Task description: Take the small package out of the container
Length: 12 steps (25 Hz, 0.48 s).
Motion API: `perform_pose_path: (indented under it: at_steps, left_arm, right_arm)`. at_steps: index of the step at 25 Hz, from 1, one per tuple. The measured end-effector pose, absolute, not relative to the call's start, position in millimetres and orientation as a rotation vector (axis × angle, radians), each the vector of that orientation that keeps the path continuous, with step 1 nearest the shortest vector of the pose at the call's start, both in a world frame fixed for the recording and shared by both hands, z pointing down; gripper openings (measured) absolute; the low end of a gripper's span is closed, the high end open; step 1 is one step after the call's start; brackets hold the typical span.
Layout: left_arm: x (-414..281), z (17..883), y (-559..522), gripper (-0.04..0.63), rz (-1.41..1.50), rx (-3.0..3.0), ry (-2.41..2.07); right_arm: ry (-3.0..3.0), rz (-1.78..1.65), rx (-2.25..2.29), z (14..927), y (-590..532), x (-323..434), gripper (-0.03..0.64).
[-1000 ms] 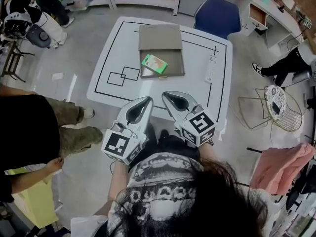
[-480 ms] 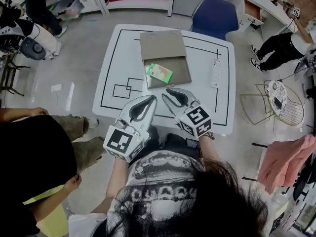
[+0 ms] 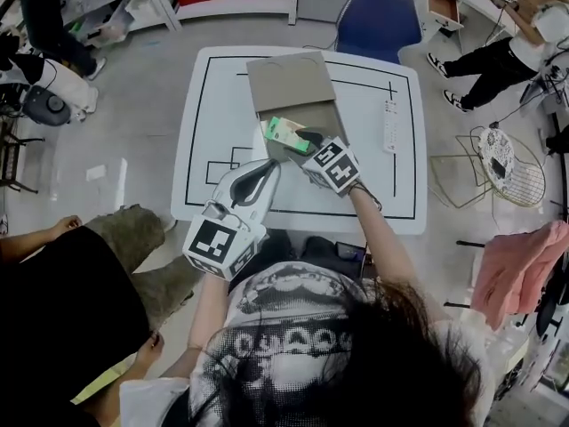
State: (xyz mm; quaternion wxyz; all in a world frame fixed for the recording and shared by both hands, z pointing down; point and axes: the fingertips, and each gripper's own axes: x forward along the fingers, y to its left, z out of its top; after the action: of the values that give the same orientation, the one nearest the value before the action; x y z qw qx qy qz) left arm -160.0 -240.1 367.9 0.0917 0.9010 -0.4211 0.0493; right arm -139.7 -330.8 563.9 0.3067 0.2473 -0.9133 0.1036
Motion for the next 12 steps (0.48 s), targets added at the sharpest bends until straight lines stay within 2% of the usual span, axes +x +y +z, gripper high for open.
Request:
perform_pose_path:
  at_steps: [4,7,12]
  left_arm:
    - [-168,371,-246,0.0,0.15,2.675,-1.232]
    - [-172,373,-249,0.0,0.15,2.674,-1.219]
    - [-180,376,-252,0.0,0.148,2.659,-1.223]
  right_arm:
    - [-2.331,0.271,0.62,591,-352,-148,0.24]
    - [-2.251,0.275,0.556,615,-359,-152,0.306]
    - [-2.156,0.246,0.518,641,-372,-152,0.341]
